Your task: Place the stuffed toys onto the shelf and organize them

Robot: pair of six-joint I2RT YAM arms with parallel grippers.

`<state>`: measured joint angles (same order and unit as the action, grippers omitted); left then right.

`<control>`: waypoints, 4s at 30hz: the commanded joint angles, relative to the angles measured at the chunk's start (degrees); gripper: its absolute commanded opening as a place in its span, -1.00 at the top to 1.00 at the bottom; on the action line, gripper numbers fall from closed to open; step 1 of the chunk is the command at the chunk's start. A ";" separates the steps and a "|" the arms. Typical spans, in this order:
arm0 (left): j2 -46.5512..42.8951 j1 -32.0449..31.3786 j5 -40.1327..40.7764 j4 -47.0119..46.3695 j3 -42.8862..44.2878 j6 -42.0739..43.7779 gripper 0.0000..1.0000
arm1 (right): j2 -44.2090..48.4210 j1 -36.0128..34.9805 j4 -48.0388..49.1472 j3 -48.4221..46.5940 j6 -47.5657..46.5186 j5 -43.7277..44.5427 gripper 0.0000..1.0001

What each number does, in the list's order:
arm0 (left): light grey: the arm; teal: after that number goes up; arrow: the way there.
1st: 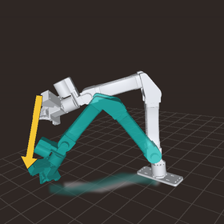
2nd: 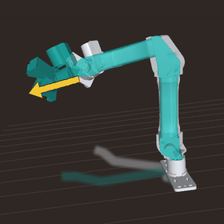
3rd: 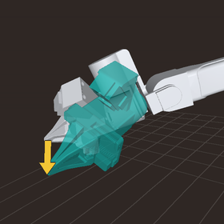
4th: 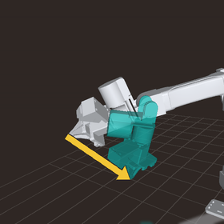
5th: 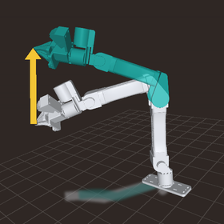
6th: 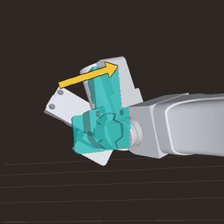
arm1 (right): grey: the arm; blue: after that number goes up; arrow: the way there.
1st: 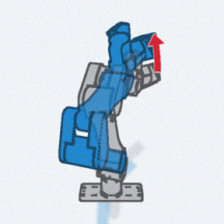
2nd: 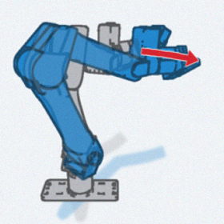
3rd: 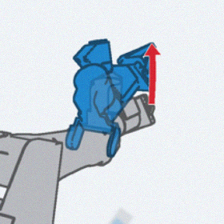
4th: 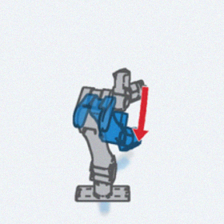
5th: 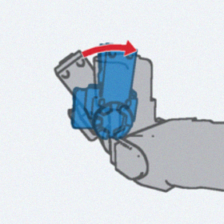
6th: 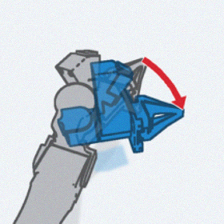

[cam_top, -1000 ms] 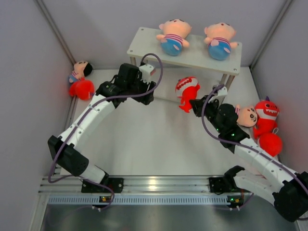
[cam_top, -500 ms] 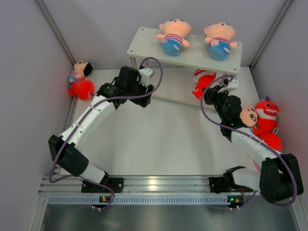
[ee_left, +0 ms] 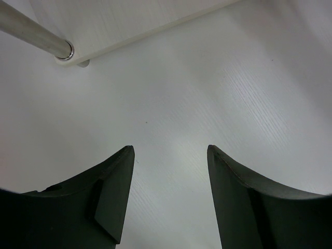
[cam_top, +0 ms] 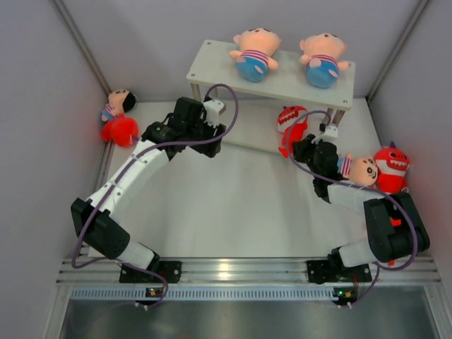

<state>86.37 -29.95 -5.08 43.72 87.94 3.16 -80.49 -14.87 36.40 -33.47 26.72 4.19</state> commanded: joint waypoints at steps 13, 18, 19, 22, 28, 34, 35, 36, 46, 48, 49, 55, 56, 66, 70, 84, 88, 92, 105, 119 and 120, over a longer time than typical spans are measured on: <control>-3.93 0.69 -1.07 -0.57 -1.10 1.50 -0.29 | -1.43 0.02 -5.37 -5.02 10.55 3.29 -0.23; -3.75 0.69 -1.60 -0.57 -1.11 1.32 -0.29 | 4.37 -0.51 -10.90 -4.76 9.23 4.86 -0.28; -3.66 0.69 -1.77 -0.57 -0.93 1.32 -0.29 | 5.24 -0.51 -11.44 -4.41 9.40 5.13 -0.29; -3.75 0.69 -1.95 -0.48 -0.67 1.32 -0.29 | 9.02 -0.77 -15.64 -4.06 8.70 5.57 -0.32; -4.89 0.69 -3.97 0.92 -2.07 3.43 -0.29 | 19.56 -3.67 -45.53 -7.83 7.38 7.06 -0.40; -7.26 0.69 -4.06 2.33 -5.93 5.98 -0.29 | 31.78 -3.32 -78.37 -13.45 6.24 16.37 -0.81; -7.61 0.69 -4.06 2.42 -6.29 6.33 -0.29 | 33.62 -2.10 -84.50 -14.50 6.06 18.12 -0.87; -8.05 0.69 -3.97 2.42 -6.73 6.51 -0.29 | 34.25 -1.13 -87.35 -16.69 5.54 18.66 -0.92; -11.65 0.69 -8.89 2.51 -8.05 6.24 -0.29 | 30.76 41.61 -82.37 -15.93 -0.45 10.23 -0.99; -12.45 0.69 -9.59 2.51 -8.40 6.68 -0.29 | 29.60 45.53 -82.11 -14.96 2.71 14.16 -0.99; -12.71 0.69 -9.86 2.51 -8.49 6.86 -0.29 | 29.25 46.33 -81.76 -14.43 3.85 20.36 -0.98; -13.68 0.69 -10.74 2.85 -7.96 7.91 -0.30 | 30.74 47.22 -76.78 -7.76 8.87 24.56 -0.99; -13.77 0.69 -10.83 2.77 -7.79 8.09 -0.30 | 30.05 47.48 -75.35 -5.22 9.14 24.12 -0.99; -15.09 0.69 -9.60 3.38 -7.61 8.53 -0.30 | 12.90 49.77 -66.64 -5.81 4.84 22.89 -0.99; -14.74 0.69 -9.60 3.56 -6.73 8.18 -0.30 | 13.60 49.77 -65.40 -5.46 2.99 25.68 -0.46; -14.65 0.78 -9.60 4.53 -5.59 7.92 -0.30 | 38.46 50.03 -64.09 -6.16 0.35 15.51 1.00; -14.82 0.69 -9.77 5.05 -4.71 8.09 -0.30 | 43.04 50.03 -66.11 -10.90 -1.31 9.73 1.00; -15.00 0.69 -10.65 6.11 -3.66 8.53 -0.30 | 43.49 49.15 -66.90 -19.16 -1.32 0.94 1.00; -16.32 0.69 -17.32 7.69 -1.90 9.94 -0.30 | 42.96 40.28 -58.47 -29.02 -6.68 -33.34 1.00; -17.46 0.69 -23.04 10.33 3.28 13.89 -0.35 | 39.98 25.87 -56.35 -29.37 -9.14 -55.60 1.00; -16.94 0.69 -23.57 10.85 3.99 15.72 -0.35 | 38.32 24.47 -56.96 -29.37 -9.75 -55.78 1.00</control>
<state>69.78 -29.41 -24.88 53.93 88.55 15.00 -39.72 12.62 -24.43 -62.13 17.58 -44.84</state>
